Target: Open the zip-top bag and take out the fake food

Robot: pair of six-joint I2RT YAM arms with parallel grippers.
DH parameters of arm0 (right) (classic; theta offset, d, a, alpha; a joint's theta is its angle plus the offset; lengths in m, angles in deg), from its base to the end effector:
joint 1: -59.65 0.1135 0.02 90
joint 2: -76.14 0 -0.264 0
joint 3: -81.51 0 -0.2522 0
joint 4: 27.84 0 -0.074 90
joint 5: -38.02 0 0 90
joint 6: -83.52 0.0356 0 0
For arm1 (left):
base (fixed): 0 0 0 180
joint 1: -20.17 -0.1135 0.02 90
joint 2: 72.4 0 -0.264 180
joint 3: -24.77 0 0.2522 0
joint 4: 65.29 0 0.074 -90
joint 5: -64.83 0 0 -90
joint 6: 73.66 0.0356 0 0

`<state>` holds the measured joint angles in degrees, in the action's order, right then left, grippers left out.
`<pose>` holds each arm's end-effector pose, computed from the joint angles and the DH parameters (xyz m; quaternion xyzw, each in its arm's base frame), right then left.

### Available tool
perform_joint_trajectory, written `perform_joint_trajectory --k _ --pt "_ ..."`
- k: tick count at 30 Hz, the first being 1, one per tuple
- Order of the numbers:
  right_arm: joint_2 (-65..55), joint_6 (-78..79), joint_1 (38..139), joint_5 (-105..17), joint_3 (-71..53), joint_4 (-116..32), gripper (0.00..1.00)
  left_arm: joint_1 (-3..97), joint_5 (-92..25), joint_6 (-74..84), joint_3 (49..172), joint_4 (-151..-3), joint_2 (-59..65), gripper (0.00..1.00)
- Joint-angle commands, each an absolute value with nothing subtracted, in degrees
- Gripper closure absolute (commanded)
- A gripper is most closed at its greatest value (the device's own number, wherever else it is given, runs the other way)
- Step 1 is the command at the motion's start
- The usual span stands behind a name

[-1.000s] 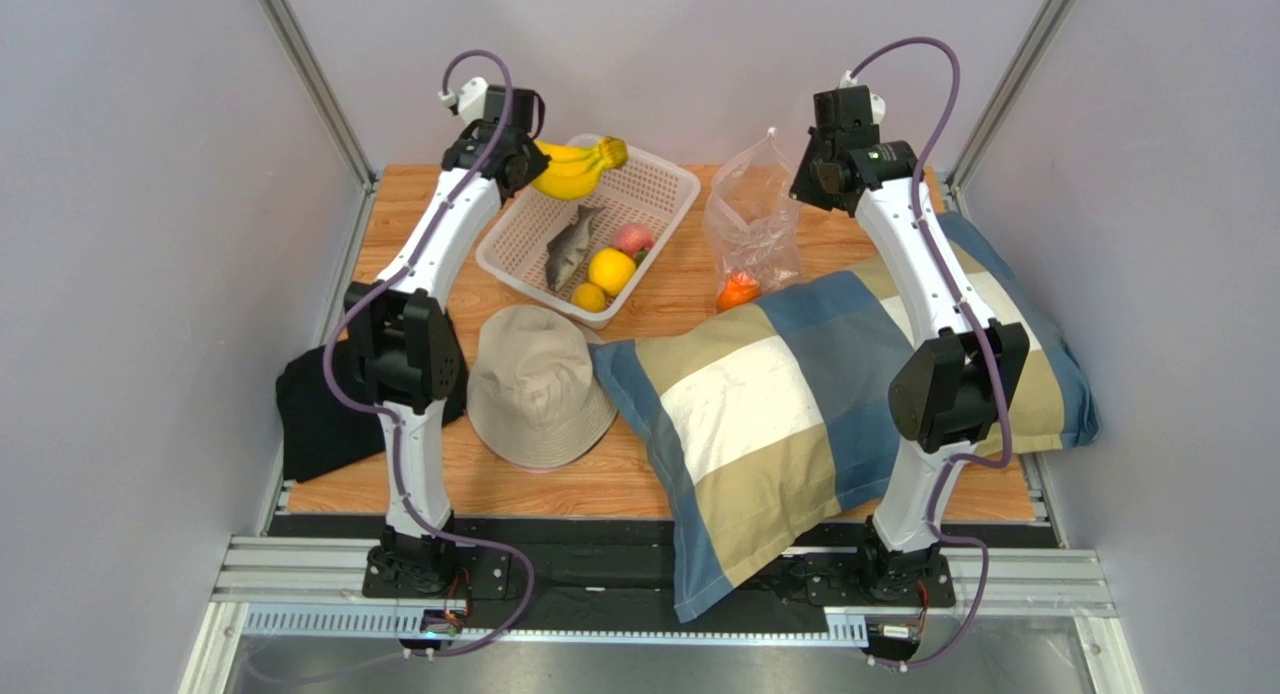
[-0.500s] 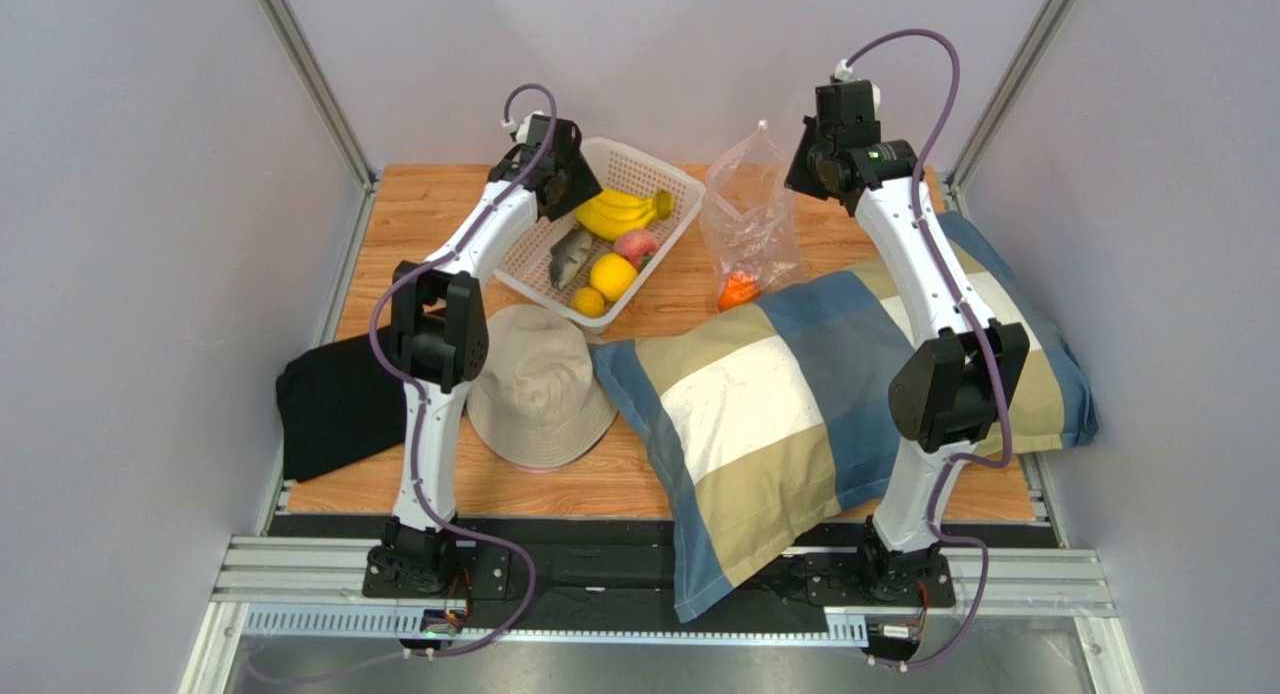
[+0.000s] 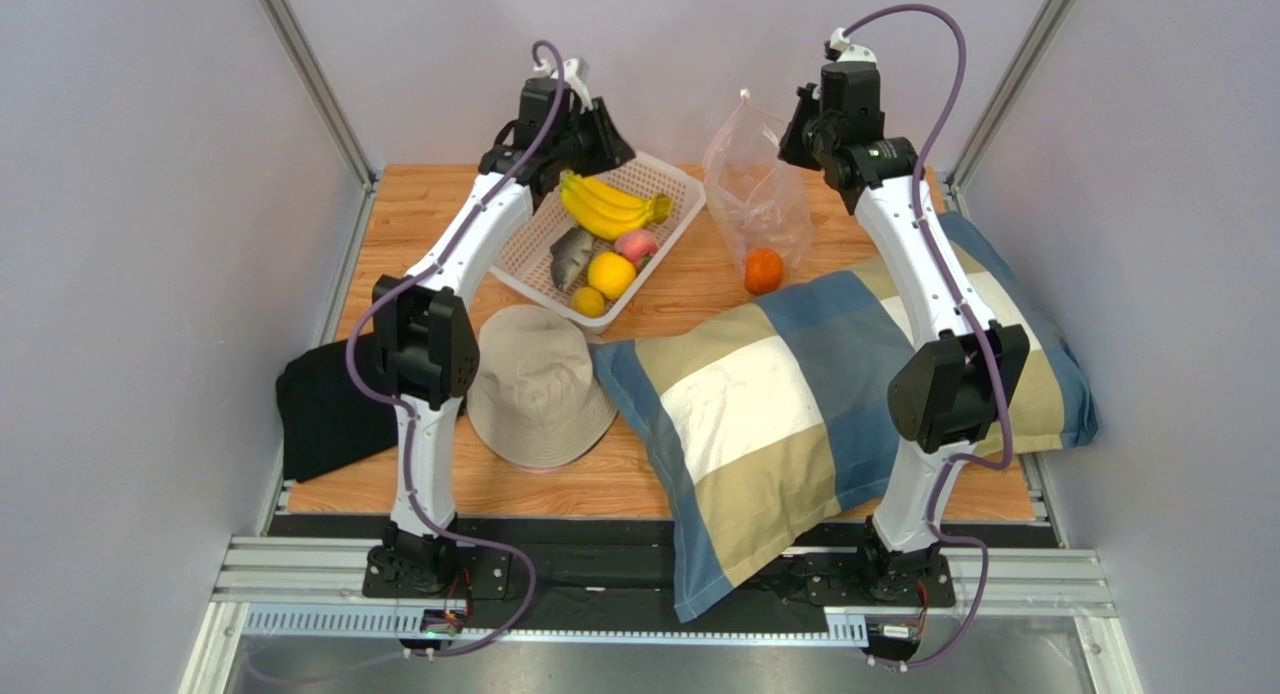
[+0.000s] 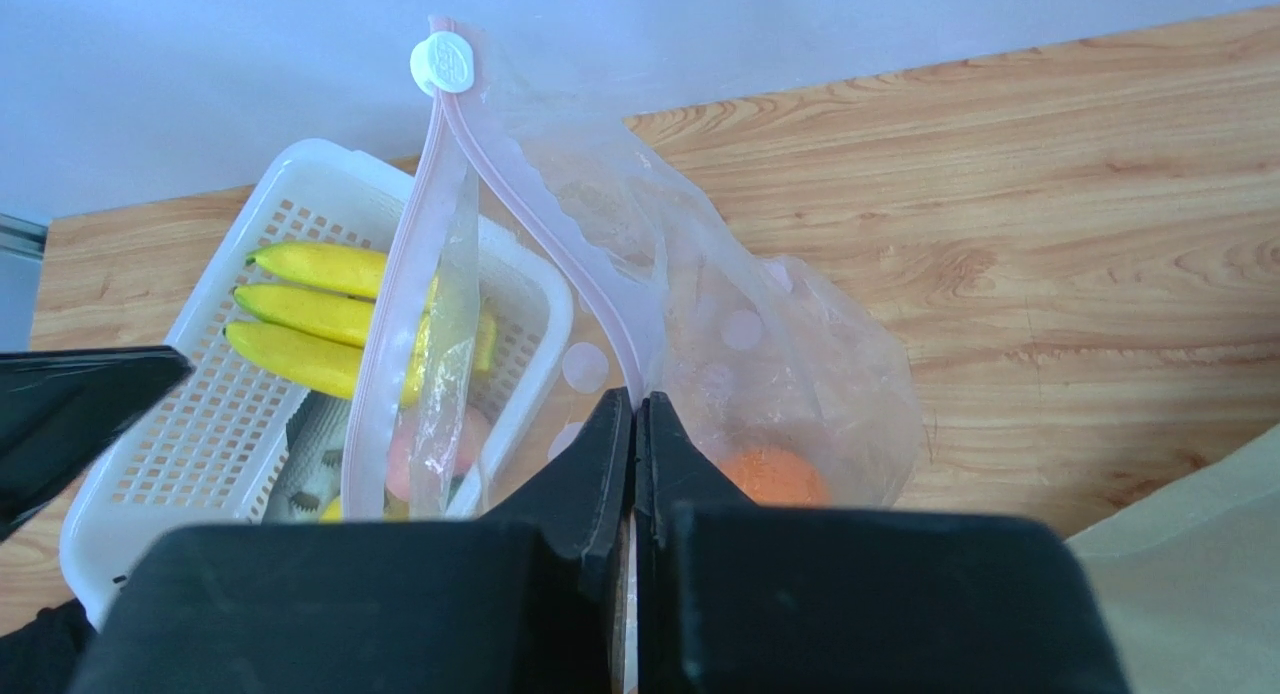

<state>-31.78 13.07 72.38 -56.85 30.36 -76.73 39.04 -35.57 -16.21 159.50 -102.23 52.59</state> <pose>0.4235 0.0926 0.4035 0.0728 0.8534 0.1082 0.5047 0.4871 -0.1733 0.3226 -0.0544 0.8496 -0.2948 0.4339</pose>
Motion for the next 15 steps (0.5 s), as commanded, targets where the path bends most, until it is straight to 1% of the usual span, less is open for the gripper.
perform_joint_trajectory --k 1,5,8,11,15 --pt "-31.36 11.8 73.01 -56.91 28.66 -70.78 1.0 42.48 -49.69 -17.49 162.44 -87.32 48.44 0.64" --pt "-31.35 11.8 74.24 -57.26 27.42 -68.5 1.0 47.31 -50.83 -19.25 168.16 -86.7 53.54 0.67" --pt "-31.79 10.31 75.47 -58.22 27.24 -67.44 1.0 48.9 -49.96 -20.57 169.48 -84.85 55.74 0.69" --pt "-32.41 9.52 76.17 -59.8 28.12 -68.05 1.0 50.31 -48.99 -18.47 170.81 -86.43 56.8 0.71" --pt "-32.06 10.04 77.05 -60.51 28.12 -68.05 1.0 51.8 -44.79 -15.57 170.98 -88.97 57.76 0.74"
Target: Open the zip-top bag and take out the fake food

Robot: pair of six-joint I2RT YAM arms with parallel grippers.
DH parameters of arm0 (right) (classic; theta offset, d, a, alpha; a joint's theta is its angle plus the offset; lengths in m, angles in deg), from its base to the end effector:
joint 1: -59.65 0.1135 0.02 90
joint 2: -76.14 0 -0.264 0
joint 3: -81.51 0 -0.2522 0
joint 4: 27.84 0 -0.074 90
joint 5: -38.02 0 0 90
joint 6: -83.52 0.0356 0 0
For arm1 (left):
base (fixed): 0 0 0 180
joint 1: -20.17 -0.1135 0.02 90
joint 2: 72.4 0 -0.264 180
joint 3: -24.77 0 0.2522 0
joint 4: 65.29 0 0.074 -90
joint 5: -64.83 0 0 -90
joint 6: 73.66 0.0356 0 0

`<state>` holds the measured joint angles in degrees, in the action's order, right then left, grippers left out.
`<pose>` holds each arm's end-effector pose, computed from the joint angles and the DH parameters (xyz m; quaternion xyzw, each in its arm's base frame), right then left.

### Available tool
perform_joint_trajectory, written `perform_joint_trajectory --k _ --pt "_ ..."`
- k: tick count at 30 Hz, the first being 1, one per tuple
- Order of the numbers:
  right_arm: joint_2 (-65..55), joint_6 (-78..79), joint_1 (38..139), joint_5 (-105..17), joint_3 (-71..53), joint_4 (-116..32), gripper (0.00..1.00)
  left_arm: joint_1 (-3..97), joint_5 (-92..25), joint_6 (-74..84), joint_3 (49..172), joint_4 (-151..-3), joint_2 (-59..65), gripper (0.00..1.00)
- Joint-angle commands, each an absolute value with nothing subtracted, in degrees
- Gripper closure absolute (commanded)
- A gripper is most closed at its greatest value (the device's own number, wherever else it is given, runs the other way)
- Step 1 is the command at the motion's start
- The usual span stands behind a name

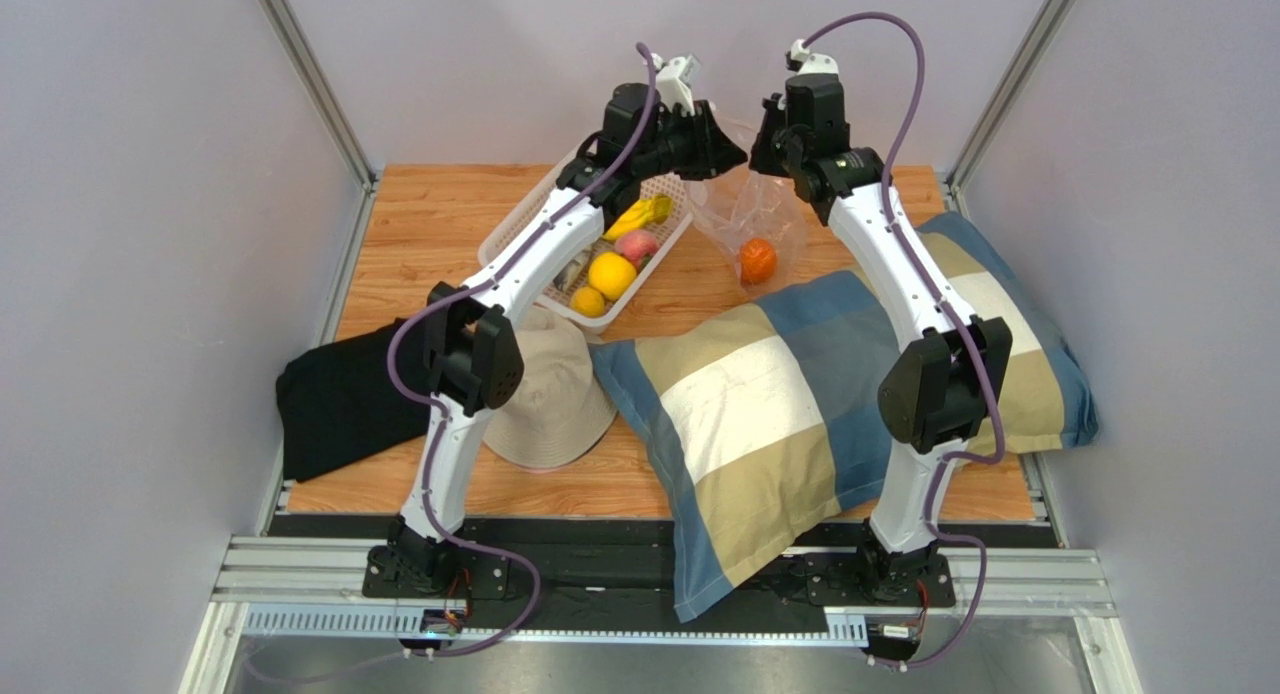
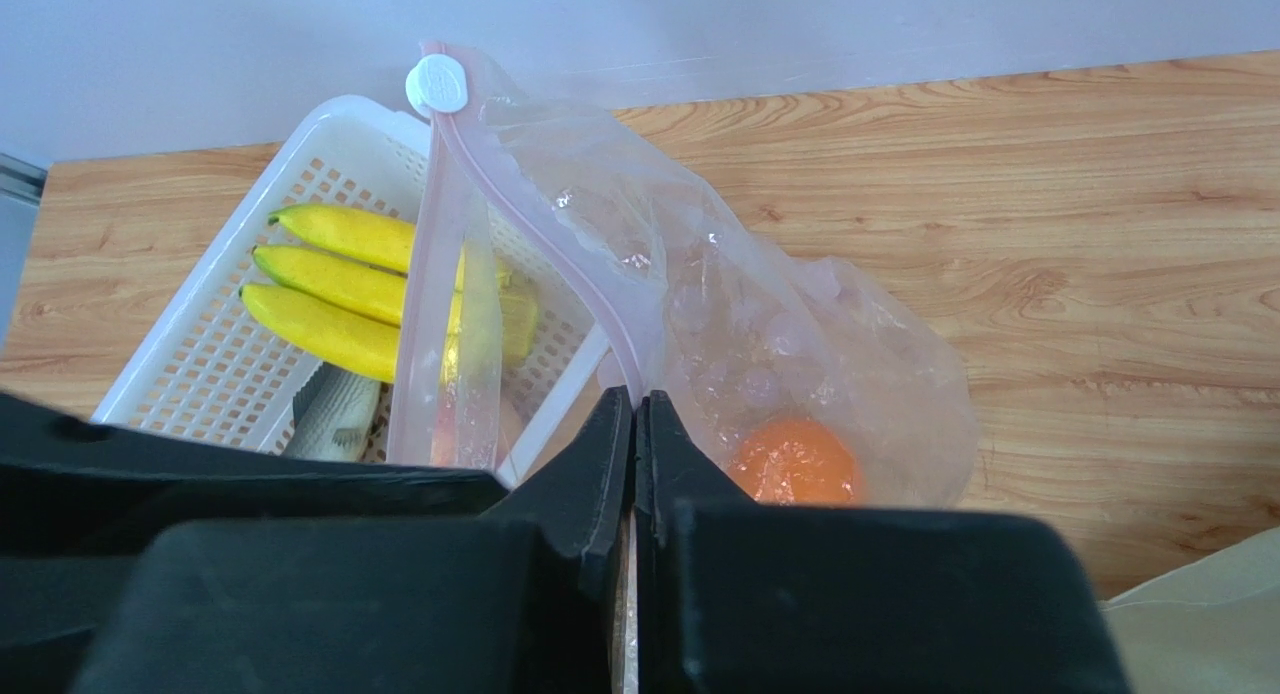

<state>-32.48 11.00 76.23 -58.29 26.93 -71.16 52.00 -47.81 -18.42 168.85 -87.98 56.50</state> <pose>0.4263 0.1228 0.3877 0.0356 0.8489 0.1091 0.5159 0.4474 -0.2939 0.3710 0.1105 0.7403 -0.4782 0.4593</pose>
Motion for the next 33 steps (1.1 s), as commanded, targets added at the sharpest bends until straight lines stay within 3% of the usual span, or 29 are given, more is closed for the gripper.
perform_joint_trajectory --k 1,14,31,33 --pt "-31.97 10.13 77.23 -61.29 28.21 -68.31 1.0 52.07 -44.42 -14.69 172.2 -89.68 59.07 0.77" --pt "-30.21 23.57 78.99 -60.16 28.65 -72.44 1.0 55.23 -36.17 -13.11 175.64 -96.35 63.92 0.84" --pt "-34.87 31.23 79.6 -52.78 33.4 -70.51 1.0 56.29 -36.87 -4.23 172.13 -99.44 67.96 0.65" --pt "-34.35 30.88 79.34 -52.78 32.61 -71.48 0.87 55.94 -37.12 -4.31 170.99 -98.83 68.31 0.65"
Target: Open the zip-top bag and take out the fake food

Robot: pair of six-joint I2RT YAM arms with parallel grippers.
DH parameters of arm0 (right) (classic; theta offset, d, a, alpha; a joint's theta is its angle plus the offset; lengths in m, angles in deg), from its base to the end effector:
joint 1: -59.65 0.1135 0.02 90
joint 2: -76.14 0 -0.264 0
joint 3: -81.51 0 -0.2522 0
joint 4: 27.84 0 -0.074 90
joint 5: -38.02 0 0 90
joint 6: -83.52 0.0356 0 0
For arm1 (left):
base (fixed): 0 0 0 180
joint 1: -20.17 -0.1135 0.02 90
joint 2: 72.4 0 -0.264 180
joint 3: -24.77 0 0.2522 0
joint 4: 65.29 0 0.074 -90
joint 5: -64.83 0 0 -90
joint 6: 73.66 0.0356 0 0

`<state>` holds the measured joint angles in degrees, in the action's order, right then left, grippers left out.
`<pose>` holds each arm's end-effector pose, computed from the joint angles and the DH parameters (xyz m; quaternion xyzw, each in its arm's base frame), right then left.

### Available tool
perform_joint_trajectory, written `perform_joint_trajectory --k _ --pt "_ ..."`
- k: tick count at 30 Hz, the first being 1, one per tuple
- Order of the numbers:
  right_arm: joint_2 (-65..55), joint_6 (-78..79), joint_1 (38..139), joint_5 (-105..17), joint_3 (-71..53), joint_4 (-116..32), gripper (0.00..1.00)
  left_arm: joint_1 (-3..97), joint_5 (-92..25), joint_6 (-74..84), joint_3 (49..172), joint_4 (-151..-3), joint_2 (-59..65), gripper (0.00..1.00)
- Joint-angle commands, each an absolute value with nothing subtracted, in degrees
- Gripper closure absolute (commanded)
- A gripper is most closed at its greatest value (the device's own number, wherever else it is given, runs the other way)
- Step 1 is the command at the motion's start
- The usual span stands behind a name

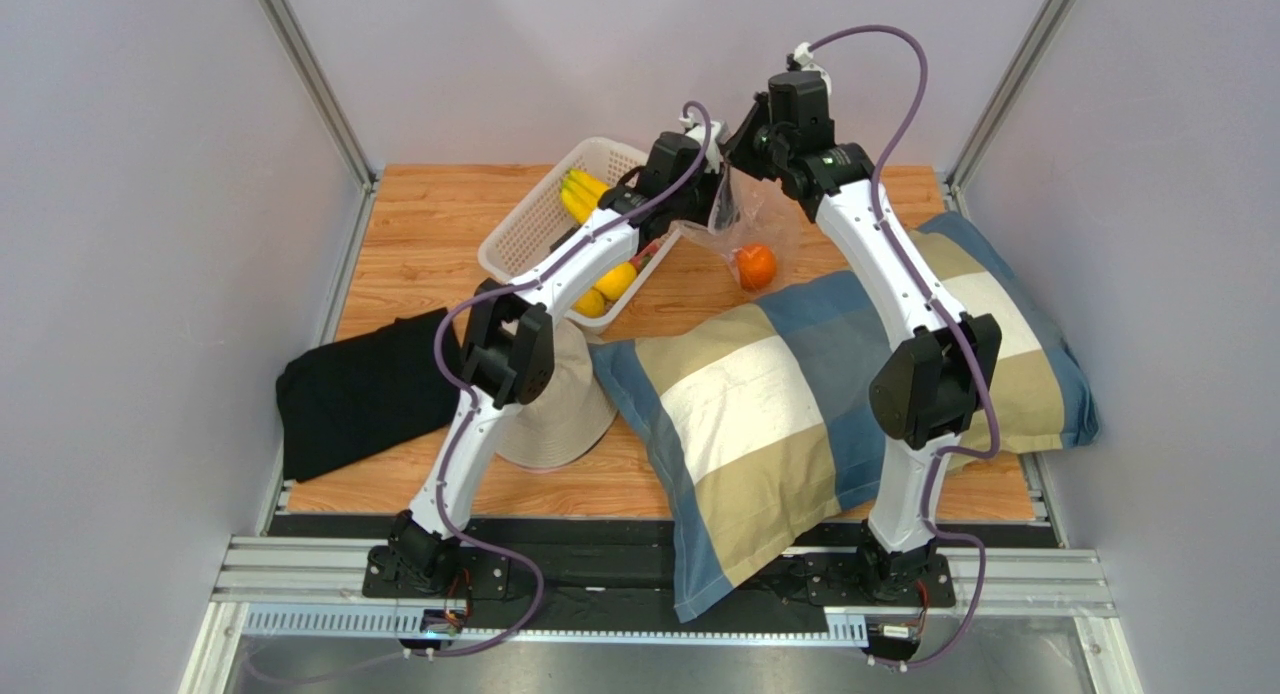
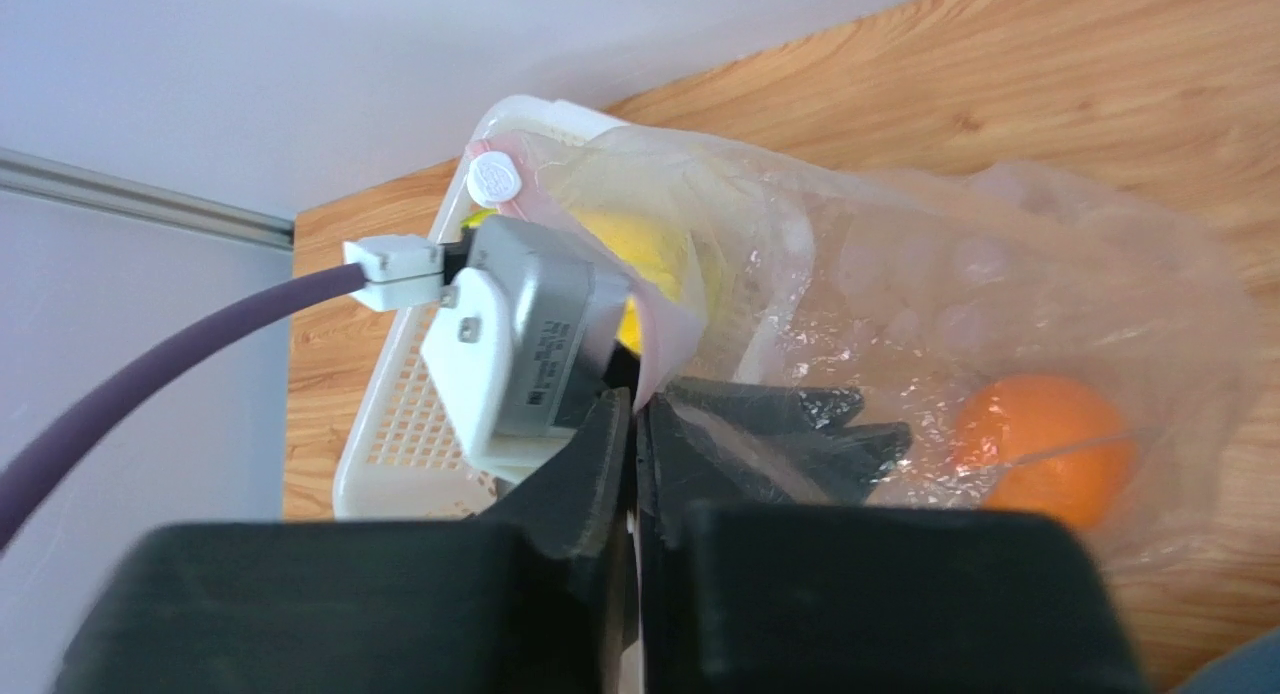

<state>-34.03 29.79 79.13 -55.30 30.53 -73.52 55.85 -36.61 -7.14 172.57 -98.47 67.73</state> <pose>0.4225 0.1473 0.3934 0.1393 0.8402 0.2230 0.4743 0.4596 -0.3387 0.2695 0.1423 0.8311 -0.3354 0.4201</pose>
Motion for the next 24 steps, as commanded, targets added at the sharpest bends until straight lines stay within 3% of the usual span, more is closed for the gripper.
perform_joint_trajectory --k 1,5,9,16,20,24 --pt "-34.0 31.05 79.08 -52.86 32.0 -73.4 0.78 55.76 -37.39 -4.4 170.81 -98.48 68.48 0.65" --pt "-30.4 31.84 75.49 -53.74 27.52 -76.05 0.37 54.97 -38.97 -4.66 170.72 -98.56 69.01 0.64" --pt "-26.97 31.06 72.31 -54.96 24.52 -76.23 0.31 54.45 -40.99 -5.63 170.37 -97.77 69.1 0.63" --pt "-27.75 31.84 66.07 -63.23 23.91 -80.35 0.38 53.48 -47.31 -8.09 170.63 -97.24 69.72 0.56" --pt "-31.08 31.42 64.05 -63.85 22.85 -80.36 0.59 53.04 -49.77 -8.18 170.63 -98.56 70.68 0.56" --pt "-40.55 29.2 63.96 -60.95 28.55 -85.09 0.65 52.69 -51.27 -8.79 170.54 -99.7 71.47 0.55"
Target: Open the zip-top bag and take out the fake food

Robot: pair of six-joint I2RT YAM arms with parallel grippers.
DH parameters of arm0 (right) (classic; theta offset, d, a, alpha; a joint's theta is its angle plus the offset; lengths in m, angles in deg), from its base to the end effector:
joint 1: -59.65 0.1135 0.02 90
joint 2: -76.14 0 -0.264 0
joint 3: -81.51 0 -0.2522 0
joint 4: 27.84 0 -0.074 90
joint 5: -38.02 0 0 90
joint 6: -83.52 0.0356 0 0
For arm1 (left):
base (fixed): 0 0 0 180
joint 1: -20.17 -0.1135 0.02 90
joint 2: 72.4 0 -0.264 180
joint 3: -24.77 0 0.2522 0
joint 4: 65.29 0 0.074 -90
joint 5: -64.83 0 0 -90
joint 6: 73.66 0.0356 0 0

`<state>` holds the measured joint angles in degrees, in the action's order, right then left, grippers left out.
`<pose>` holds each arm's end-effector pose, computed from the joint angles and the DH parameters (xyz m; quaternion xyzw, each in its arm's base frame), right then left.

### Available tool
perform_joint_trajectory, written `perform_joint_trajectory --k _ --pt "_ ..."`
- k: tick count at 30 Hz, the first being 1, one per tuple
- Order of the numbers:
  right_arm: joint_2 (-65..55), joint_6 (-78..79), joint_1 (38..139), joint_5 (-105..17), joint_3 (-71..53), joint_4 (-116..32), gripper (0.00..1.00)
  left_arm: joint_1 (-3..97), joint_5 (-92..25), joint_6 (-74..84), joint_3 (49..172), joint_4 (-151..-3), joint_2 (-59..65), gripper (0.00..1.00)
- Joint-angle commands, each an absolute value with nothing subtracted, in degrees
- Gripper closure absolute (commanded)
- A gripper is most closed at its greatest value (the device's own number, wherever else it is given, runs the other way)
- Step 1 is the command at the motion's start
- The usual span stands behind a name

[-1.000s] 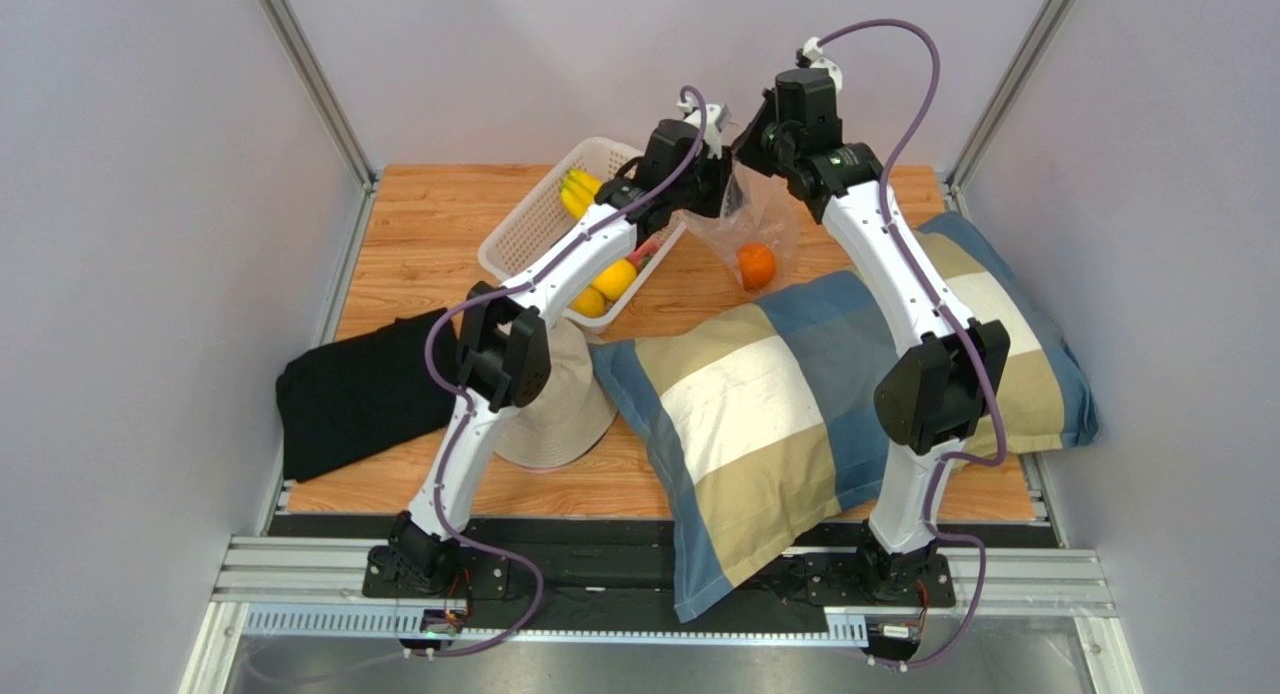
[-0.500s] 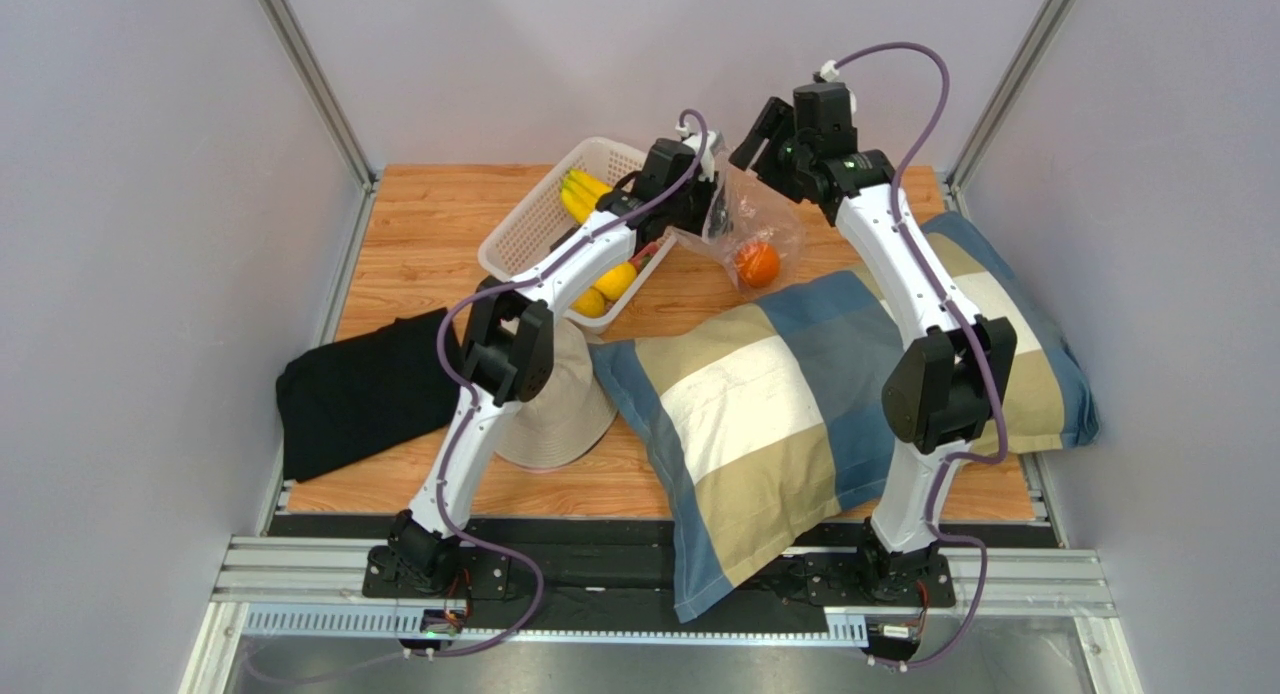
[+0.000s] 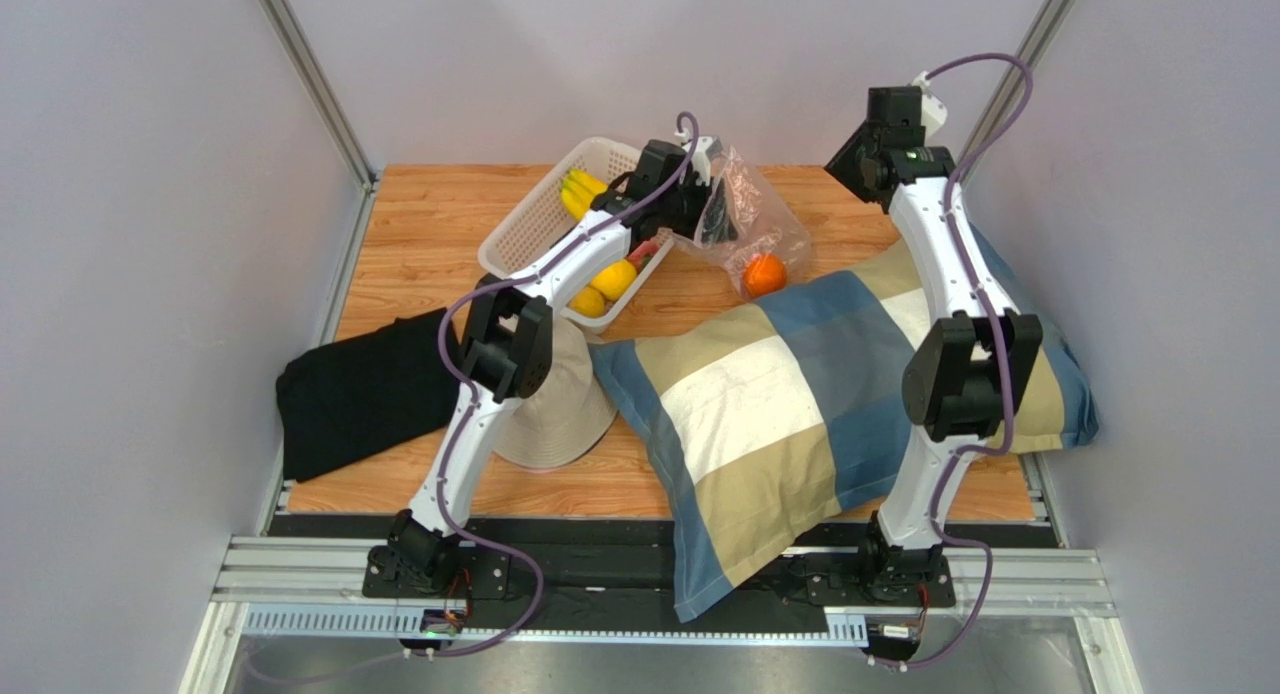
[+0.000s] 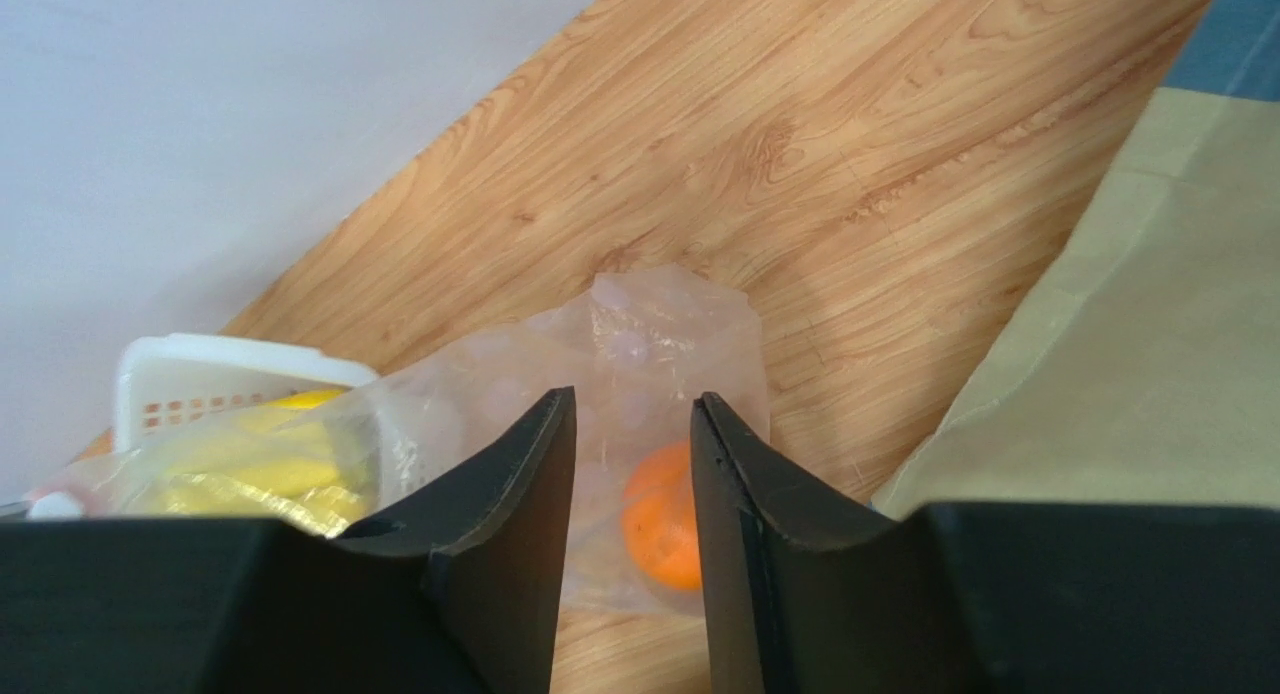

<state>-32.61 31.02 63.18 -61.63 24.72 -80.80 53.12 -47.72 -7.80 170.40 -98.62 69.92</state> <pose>0.4340 0.0208 0.3586 0.2971 0.8477 0.0808 0.4320 0.4736 -0.3233 0.2360 0.1627 0.8394 -0.3830 0.3497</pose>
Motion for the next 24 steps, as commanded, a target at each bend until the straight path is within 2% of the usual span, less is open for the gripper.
perform_joint_trajectory --k 1,11,20,24 --pt "-41.63 29.21 64.04 -60.95 30.22 -87.02 0.66 52.69 -51.45 -8.88 170.46 -99.88 71.56 0.55" --pt "-46.56 25.77 66.76 -62.54 27.43 -90.03 0.7 52.25 -56.28 -10.73 171.59 -100.67 73.93 0.51" --pt "-48.14 35.43 68.0 -53.75 24.17 -84.06 0.74 51.72 -61.38 -12.04 171.6 -101.02 75.69 0.46" --pt "-50.59 35.63 67.91 -50.34 27.66 -82.12 0.76 51.63 -64.1 -14.41 171.25 -100.23 76.66 0.46"
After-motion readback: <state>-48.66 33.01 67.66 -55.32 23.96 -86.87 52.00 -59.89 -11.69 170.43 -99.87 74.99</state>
